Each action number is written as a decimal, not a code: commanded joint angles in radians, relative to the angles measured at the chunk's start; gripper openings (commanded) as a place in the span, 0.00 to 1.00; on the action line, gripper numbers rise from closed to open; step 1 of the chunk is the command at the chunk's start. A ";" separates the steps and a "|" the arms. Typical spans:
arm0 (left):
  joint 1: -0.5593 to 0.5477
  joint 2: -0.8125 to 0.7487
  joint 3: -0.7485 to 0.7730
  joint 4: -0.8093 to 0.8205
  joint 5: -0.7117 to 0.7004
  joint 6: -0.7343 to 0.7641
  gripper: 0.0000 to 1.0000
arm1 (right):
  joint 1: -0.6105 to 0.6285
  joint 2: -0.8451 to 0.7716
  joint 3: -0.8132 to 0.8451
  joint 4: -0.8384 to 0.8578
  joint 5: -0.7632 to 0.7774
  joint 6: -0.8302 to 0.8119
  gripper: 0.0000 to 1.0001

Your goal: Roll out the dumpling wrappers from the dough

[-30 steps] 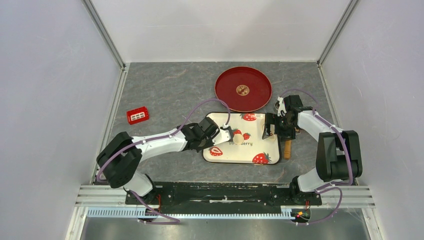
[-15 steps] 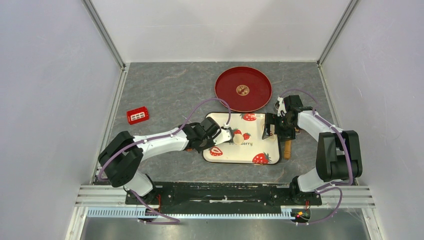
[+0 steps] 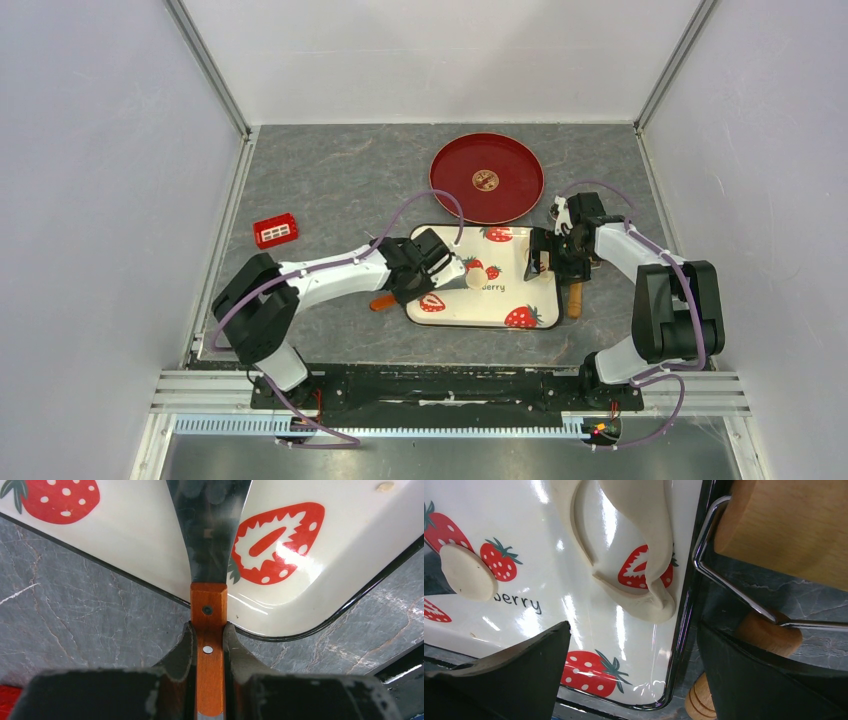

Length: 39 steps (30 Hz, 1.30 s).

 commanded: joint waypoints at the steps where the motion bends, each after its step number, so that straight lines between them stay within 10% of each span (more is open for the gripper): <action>1: -0.009 0.035 0.058 -0.080 0.013 -0.032 0.02 | -0.004 -0.006 -0.008 0.025 -0.014 0.001 0.98; 39: -0.019 0.239 0.300 -0.150 -0.016 -0.109 0.02 | -0.005 0.008 0.022 0.020 -0.047 -0.009 0.98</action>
